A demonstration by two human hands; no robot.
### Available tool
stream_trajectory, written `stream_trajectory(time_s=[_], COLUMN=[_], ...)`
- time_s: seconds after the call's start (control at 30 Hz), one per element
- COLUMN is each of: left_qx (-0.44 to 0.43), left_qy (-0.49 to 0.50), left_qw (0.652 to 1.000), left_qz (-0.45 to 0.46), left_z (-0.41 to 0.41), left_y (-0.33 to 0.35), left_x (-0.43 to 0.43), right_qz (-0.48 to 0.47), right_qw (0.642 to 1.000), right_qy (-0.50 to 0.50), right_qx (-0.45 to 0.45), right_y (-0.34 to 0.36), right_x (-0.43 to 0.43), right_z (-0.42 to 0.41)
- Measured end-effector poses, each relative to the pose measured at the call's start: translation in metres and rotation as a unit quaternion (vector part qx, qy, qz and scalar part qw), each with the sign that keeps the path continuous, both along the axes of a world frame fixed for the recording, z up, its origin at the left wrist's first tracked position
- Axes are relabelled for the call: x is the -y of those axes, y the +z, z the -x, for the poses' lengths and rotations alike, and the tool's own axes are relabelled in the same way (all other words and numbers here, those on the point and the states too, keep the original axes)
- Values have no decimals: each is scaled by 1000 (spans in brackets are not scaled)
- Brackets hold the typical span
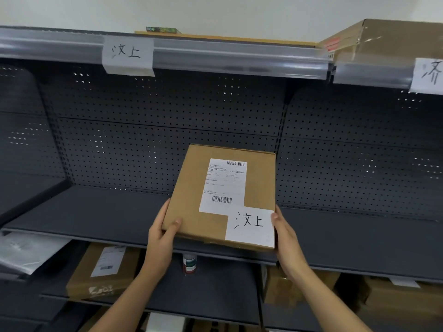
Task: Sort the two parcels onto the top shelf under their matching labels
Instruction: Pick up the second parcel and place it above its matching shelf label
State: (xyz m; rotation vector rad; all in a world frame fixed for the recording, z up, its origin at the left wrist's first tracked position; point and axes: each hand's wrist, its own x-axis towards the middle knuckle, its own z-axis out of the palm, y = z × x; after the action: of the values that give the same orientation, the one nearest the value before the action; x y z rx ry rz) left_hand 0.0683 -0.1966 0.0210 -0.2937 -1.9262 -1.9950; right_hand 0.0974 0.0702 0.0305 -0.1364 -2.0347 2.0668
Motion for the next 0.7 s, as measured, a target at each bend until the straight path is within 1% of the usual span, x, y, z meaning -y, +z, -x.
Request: stream_trajectory(time_s=[0.1, 0.17, 0.3, 0.47, 0.6, 0.7], left_qx=[-22, -31, -61, -107, -141, -178], left_qy=[25, 48, 106, 175, 208, 201], left_qw=[999, 998, 991, 977, 967, 962], left_qz=[-10, -27, -48, -55, -48, -56], left_z=[-13, -25, -51, -87, -100, -97], left_y=[2, 5, 15, 25, 47, 75], left_x=[14, 29, 65, 109, 135, 144], right_qz=[6, -11, -42, -104, -149, -169], right_qw=[999, 996, 982, 962, 941, 929], right_qy=[-3, 11, 77, 143, 156, 148], right_qx=[-39, -83, -165, -207, -259, -295], right_y=[13, 23, 29, 36, 57, 87], right_x=[27, 49, 89, 129, 152, 159], right_z=[-6, -15, -35, -50, -56, -52])
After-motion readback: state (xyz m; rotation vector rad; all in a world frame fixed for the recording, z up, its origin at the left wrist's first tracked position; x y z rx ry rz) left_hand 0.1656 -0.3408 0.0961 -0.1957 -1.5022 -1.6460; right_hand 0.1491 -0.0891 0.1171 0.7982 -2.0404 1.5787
